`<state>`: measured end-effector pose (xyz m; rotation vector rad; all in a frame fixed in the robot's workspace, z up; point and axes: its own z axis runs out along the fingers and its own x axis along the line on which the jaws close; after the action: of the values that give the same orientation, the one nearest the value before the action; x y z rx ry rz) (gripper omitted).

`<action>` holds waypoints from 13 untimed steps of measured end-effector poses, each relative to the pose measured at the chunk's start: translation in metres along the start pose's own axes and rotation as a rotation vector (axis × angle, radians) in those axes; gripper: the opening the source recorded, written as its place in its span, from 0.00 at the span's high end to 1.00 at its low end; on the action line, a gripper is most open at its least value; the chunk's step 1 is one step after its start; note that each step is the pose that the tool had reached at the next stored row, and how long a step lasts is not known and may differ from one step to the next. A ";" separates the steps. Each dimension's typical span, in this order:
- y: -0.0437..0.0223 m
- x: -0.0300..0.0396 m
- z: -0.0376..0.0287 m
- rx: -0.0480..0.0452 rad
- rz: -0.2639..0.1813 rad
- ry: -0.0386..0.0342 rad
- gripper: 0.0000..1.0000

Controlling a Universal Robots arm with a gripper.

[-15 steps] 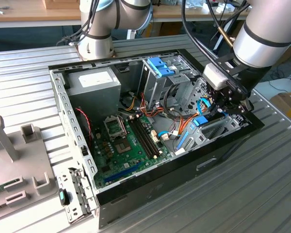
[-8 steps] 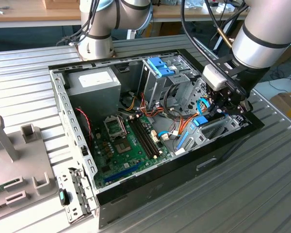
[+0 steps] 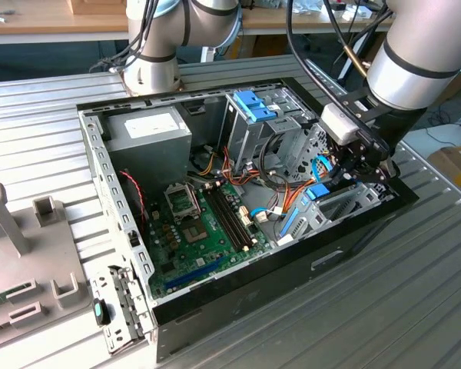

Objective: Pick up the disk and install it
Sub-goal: 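Insert the second disk wire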

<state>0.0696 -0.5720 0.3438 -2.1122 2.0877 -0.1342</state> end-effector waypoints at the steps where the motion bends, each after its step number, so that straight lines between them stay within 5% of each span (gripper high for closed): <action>1: 0.0000 0.0000 0.0000 0.0000 0.000 0.0002 0.84; 13: 0.0009 0.0002 0.0047 0.0001 0.000 -0.0002 0.84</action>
<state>0.0696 -0.5719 0.3390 -2.1117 2.0879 -0.1340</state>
